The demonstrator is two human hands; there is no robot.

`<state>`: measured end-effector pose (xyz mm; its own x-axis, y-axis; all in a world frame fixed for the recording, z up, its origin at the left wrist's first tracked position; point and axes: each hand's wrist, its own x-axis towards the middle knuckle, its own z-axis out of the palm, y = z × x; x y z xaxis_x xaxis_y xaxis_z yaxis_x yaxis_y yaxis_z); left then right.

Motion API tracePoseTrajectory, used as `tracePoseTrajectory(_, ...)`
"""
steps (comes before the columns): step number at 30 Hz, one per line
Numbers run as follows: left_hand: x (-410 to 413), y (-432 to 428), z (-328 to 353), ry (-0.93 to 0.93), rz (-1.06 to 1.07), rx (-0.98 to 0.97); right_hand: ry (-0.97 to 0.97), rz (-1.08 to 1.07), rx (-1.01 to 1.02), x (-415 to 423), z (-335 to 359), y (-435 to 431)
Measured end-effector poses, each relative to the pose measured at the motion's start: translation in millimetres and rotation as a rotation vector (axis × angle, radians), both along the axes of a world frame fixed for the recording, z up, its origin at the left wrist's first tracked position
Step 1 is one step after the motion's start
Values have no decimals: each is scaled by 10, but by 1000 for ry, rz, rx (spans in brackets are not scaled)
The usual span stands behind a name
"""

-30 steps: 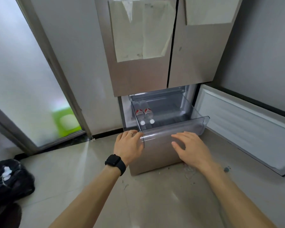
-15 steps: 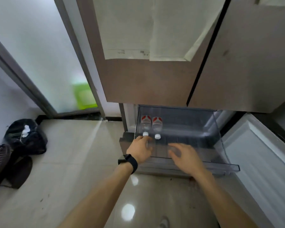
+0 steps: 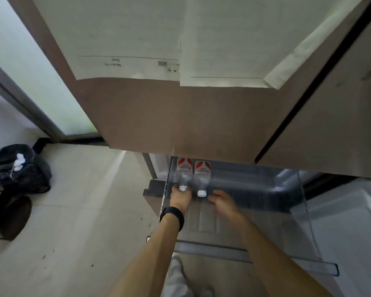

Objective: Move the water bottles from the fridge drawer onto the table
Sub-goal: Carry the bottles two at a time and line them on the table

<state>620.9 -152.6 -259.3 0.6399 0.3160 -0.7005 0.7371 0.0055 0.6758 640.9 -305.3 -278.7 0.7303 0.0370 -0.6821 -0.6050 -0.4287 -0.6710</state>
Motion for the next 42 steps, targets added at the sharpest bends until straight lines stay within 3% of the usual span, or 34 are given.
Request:
tracePoseTrajectory(3,84,2,-117,-4,42,2,145,-138,213,35,40,103)
tracePoseTrajectory(8,149,24,-121,61,52,-111,231,-287,401,17,53,240)
tracePoseTrajectory(11,11,-30,59,115,39,-231,225,-202,269,-28,158,223)
tracePoseTrajectory(15,-180,-127,237,90,-76,-182,71,-101,113,-226,262,-78)
tracePoseTrajectory(17,-273,-140,388,73,-98,-135,-75,-9,-87,-351,355,-267)
tracePoseTrajectory(20,-410,-45,593,86,-312,222,-257,91,-333,-512,522,-553)
tracePoseTrajectory(23,-457,169,836,-24,-526,637,-366,274,-518,-655,721,-779)
tracePoseTrajectory(28,-437,343,1129,-272,-771,889,-616,358,-535,-695,993,-931)
tracePoseTrajectory(33,-371,70,1183,-425,-965,898,-727,459,-501,-670,1151,-844)
tracePoseTrajectory(39,-331,62,1061,-488,-820,766,-657,322,-331,-606,1096,-683)
tracePoseTrajectory(42,-329,184,981,-492,-835,675,-629,230,-142,-533,1020,-628)
